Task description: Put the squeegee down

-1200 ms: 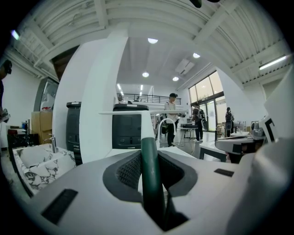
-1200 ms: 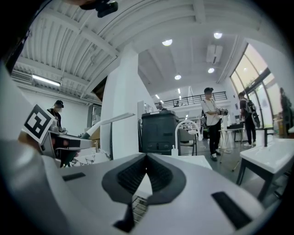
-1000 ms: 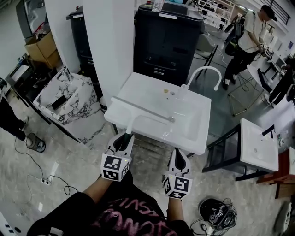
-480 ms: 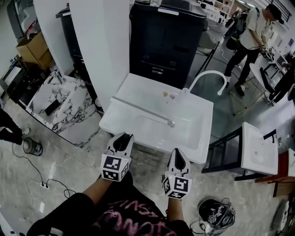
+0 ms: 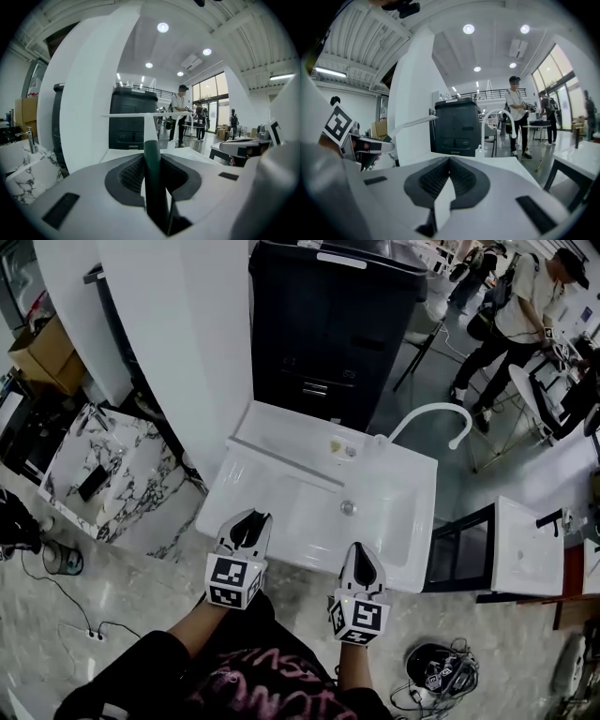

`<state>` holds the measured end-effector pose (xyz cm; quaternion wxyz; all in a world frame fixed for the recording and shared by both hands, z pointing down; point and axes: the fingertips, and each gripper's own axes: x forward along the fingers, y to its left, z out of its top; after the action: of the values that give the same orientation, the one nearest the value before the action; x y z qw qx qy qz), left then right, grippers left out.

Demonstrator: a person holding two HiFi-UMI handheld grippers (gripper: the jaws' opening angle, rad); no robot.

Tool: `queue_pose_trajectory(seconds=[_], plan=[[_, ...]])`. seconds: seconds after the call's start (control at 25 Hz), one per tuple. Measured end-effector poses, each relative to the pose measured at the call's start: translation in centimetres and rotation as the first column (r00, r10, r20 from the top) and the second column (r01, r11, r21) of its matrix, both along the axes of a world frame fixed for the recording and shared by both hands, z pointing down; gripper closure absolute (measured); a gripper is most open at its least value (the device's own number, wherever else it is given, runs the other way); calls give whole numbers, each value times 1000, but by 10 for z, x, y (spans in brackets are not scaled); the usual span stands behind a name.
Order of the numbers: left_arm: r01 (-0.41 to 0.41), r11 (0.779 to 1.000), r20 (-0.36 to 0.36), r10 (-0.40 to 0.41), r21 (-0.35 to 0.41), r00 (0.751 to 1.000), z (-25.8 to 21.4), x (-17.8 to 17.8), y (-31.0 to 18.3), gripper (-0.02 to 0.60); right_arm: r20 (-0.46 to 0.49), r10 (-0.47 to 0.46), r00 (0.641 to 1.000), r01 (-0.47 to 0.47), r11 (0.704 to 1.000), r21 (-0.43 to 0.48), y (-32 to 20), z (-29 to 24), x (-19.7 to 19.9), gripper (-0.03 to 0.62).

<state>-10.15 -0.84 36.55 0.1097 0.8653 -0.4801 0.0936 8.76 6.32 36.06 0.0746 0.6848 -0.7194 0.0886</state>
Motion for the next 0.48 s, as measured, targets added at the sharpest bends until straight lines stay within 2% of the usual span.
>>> queue_pose_trajectory(seconds=[0.48], plan=[[-79, 997, -5, 78, -28, 997, 10, -6, -78, 497, 9, 43, 999, -43, 999, -25, -83, 9, -28, 573]])
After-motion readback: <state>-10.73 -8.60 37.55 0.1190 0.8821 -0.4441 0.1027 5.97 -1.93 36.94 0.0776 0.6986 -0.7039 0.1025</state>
